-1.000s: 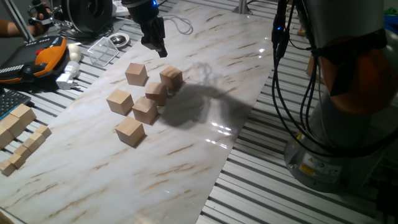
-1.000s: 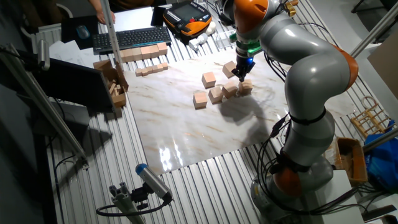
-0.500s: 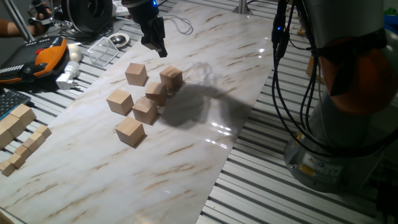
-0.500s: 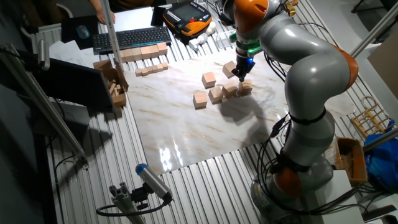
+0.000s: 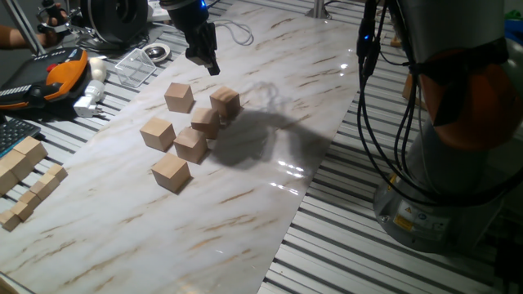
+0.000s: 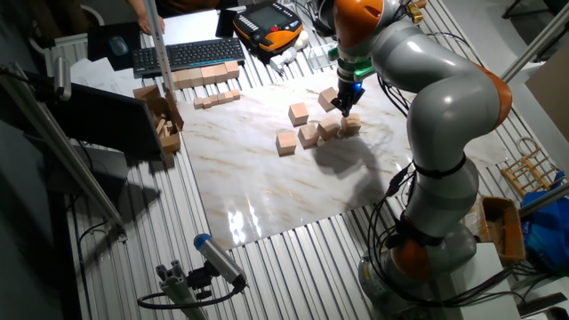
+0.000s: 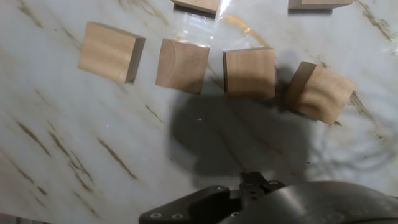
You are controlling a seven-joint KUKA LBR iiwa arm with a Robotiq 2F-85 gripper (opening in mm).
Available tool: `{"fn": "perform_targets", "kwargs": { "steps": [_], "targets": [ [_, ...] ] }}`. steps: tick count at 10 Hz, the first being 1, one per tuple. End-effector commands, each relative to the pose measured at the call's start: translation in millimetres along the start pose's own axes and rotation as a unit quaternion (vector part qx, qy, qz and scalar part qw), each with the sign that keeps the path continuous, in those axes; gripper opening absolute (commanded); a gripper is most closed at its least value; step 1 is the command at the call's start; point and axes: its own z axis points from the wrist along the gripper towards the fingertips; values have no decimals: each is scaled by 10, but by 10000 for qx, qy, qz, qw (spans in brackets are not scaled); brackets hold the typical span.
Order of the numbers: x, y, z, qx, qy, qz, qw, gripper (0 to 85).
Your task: Stack the blocks into a pyramid shape
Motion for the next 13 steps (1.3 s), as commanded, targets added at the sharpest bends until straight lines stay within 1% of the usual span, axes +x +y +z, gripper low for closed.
{"fn": "perform_targets", "kwargs": {
  "steps": [1,2,3,4,6,7,8,9,11,12,13],
  "targets": [
    [0,0,0,0,0,23,10000,0],
    [0,0,0,-7,-2,98,10000,0],
    [0,0,0,2,-39,175,9998,0],
    [0,0,0,-24,-187,261,9995,0],
    [0,0,0,-182,-503,410,9977,0],
    [0,0,0,-247,-538,450,9972,0],
    [0,0,0,-299,-517,478,9971,0],
    [0,0,0,-248,-480,566,9969,0],
    [0,0,0,-34,-504,856,9950,0],
    [0,0,0,107,-472,1016,9937,0],
    [0,0,0,260,-410,1148,9922,0]
  ]
}}
